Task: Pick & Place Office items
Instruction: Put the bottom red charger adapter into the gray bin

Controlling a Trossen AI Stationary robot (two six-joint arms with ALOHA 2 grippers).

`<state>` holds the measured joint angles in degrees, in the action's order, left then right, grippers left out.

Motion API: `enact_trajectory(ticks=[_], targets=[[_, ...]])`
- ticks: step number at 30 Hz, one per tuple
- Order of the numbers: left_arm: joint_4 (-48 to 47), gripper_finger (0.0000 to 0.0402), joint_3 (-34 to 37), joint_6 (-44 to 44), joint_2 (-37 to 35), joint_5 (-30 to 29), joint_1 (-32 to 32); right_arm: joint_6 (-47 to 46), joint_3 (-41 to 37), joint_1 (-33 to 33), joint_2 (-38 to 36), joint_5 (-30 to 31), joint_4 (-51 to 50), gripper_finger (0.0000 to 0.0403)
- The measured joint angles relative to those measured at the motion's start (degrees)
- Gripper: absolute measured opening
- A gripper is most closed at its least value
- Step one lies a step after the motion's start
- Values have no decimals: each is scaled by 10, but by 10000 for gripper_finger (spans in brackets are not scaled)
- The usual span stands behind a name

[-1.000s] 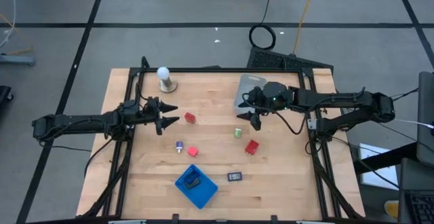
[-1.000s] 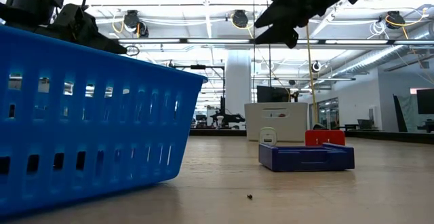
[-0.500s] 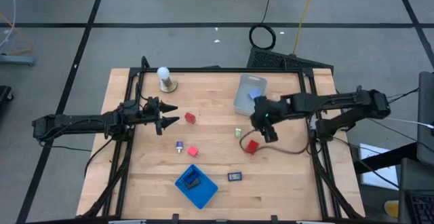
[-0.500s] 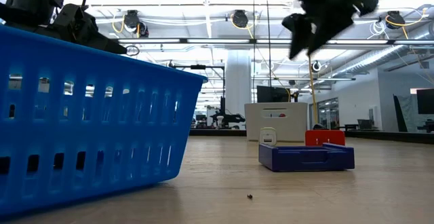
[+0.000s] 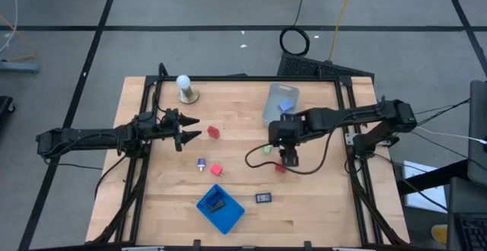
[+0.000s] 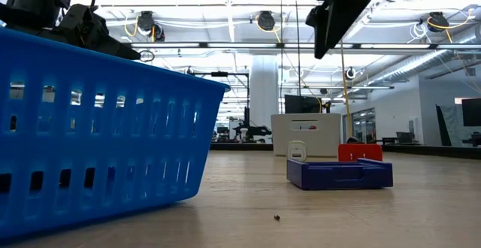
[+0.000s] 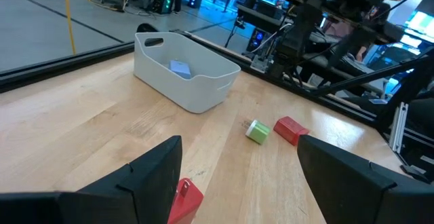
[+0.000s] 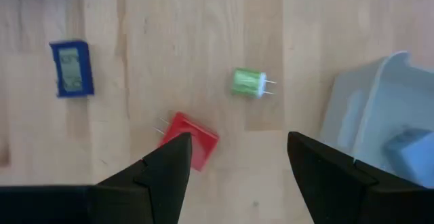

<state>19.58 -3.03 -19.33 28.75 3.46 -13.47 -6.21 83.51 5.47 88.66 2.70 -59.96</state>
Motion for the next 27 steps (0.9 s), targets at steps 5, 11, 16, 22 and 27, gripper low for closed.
enact_trajectory(ticks=[5,11,16,22,27], targets=[[0,296,0,0,0,0,0,-50,8,19,24,-15,-1,238],[0,296,0,0,0,0,0,-62,8,48,36,-30,5,238],[0,296,0,0,0,0,0,24,7,64,45,-32,1,238],[0,296,0,0,0,0,0,186,7,84,44,-31,-21,238],[0,296,0,0,0,0,0,321,-13,92,42,-29,-36,238]])
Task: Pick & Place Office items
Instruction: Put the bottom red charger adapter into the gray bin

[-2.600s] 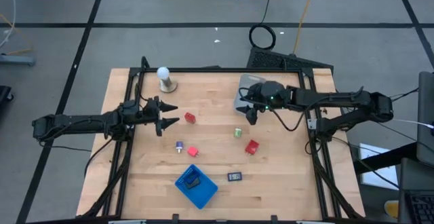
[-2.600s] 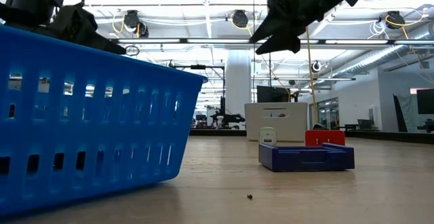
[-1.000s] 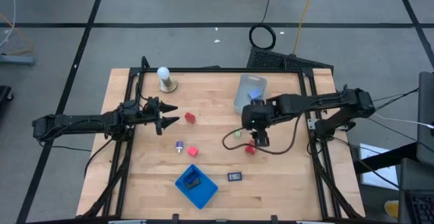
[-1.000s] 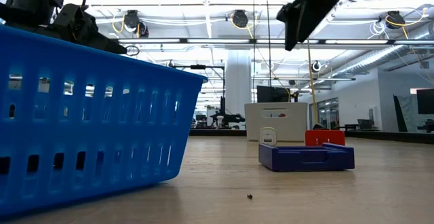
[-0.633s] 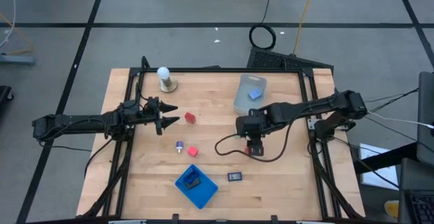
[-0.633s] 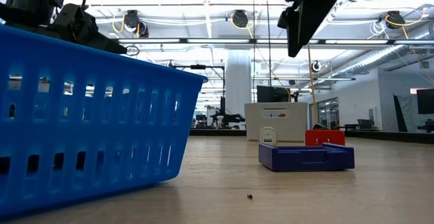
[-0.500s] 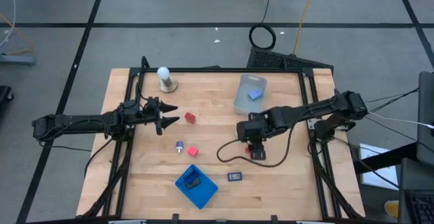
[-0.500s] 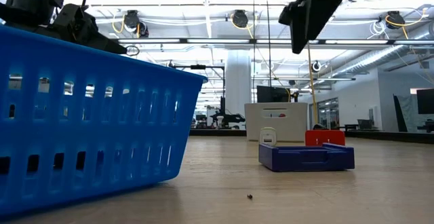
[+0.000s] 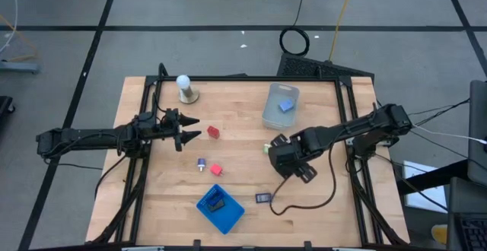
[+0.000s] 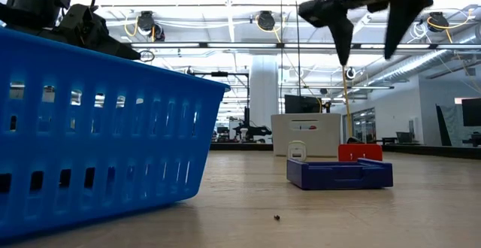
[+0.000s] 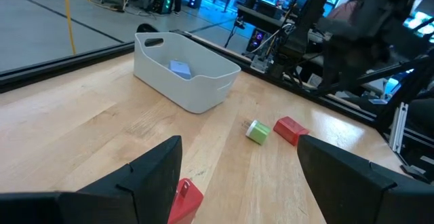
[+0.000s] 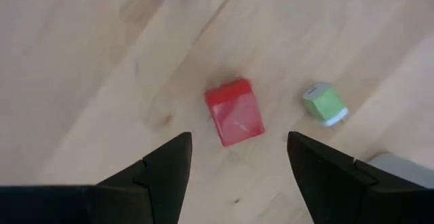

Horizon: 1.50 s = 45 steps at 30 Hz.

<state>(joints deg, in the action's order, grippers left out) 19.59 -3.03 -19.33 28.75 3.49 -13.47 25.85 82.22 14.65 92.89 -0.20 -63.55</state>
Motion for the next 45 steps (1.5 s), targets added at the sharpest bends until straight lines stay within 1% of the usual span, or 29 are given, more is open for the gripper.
enact_trajectory(ticks=[3,7,11,13,14,16,19,22,25,27,30,36,40,45], targets=[[0,296,0,0,0,0,0,34,-27,1,1,0,8,238],[0,296,0,0,0,0,0,36,-67,1,1,0,33,238],[0,296,0,0,0,0,0,35,-95,1,1,0,81,238],[0,296,0,0,0,0,0,32,-109,1,1,21,118,238],[0,296,0,0,0,0,0,22,-113,1,1,41,135,238],[0,296,0,0,0,0,0,-9,-119,1,1,62,151,238],[0,296,0,0,0,0,0,-13,-124,0,1,61,157,238],[0,296,0,0,0,0,0,-16,-124,1,1,54,142,238],[0,296,0,0,0,0,0,-9,-124,-3,1,6,127,242],[0,296,0,0,0,0,0,4,-124,-5,1,-27,131,249],[0,296,0,0,0,0,0,21,-124,-7,1,-45,131,265],[0,296,0,0,0,0,0,21,-124,-17,8,-45,132,311],[0,296,0,0,0,0,0,-13,-124,-27,29,-44,134,340],[0,296,0,0,0,0,0,-28,-124,-30,51,-44,155,364]])
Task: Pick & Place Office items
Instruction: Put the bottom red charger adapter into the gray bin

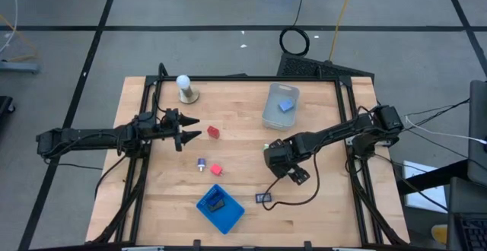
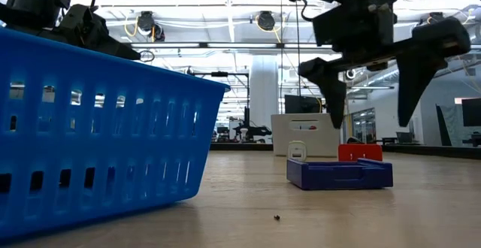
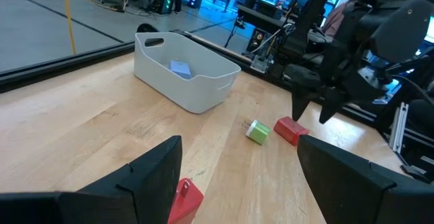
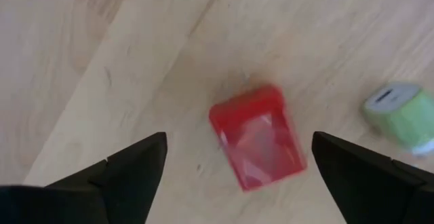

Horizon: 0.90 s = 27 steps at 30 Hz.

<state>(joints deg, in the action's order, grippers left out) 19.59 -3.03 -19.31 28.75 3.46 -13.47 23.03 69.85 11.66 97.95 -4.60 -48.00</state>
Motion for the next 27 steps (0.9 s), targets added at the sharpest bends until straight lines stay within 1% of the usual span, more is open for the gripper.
enact_trajectory(ticks=[9,15,17,23,25,27], targets=[[0,296,0,0,0,0,0,-36,0,-9,33,3,35,375],[0,296,0,0,0,0,0,-105,0,-15,45,10,37,375],[0,296,0,0,0,0,0,-72,0,-16,44,13,37,375],[0,296,0,0,0,0,0,153,0,-10,44,13,31,375],[0,296,0,0,0,0,0,190,0,-7,44,13,30,375],[0,296,0,0,0,0,0,200,0,-6,44,13,35,375]])
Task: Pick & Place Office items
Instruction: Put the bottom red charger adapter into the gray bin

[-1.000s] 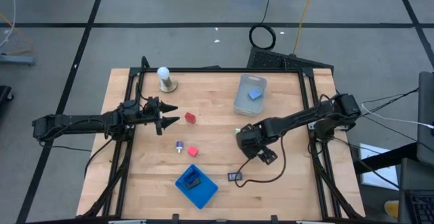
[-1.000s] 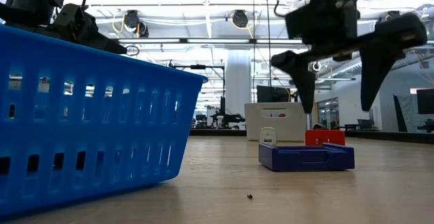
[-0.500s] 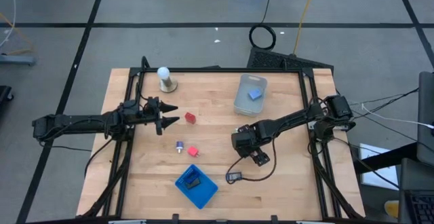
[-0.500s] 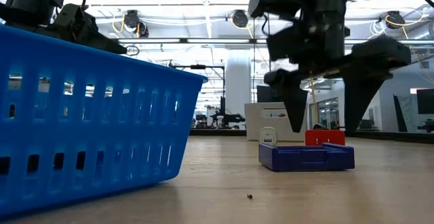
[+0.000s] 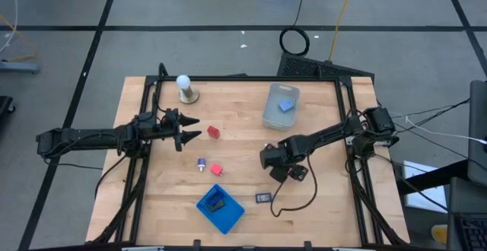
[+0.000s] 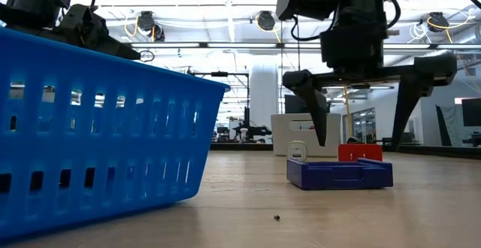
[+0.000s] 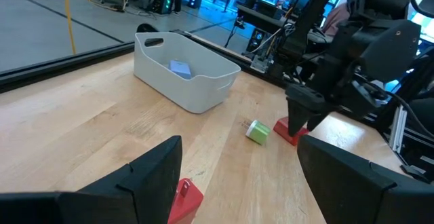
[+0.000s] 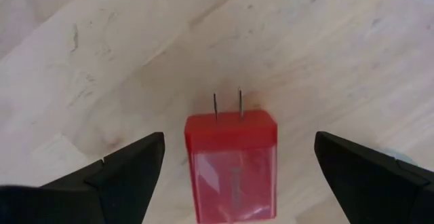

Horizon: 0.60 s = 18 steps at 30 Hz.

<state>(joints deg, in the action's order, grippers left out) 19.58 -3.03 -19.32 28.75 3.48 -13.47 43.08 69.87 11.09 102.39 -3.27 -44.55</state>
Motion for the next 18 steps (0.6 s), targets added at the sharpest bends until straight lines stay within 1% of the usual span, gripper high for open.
enact_trajectory(ticks=[4,8,13,18], targets=[[0,296,0,0,0,0,0,31,-1,1,0,0,1,375],[0,296,0,0,0,0,0,58,-30,-2,0,0,29,375],[0,296,0,0,0,0,0,61,-72,-6,-3,1,75,375],[0,296,0,0,0,0,0,58,-77,-13,-3,0,80,370]])
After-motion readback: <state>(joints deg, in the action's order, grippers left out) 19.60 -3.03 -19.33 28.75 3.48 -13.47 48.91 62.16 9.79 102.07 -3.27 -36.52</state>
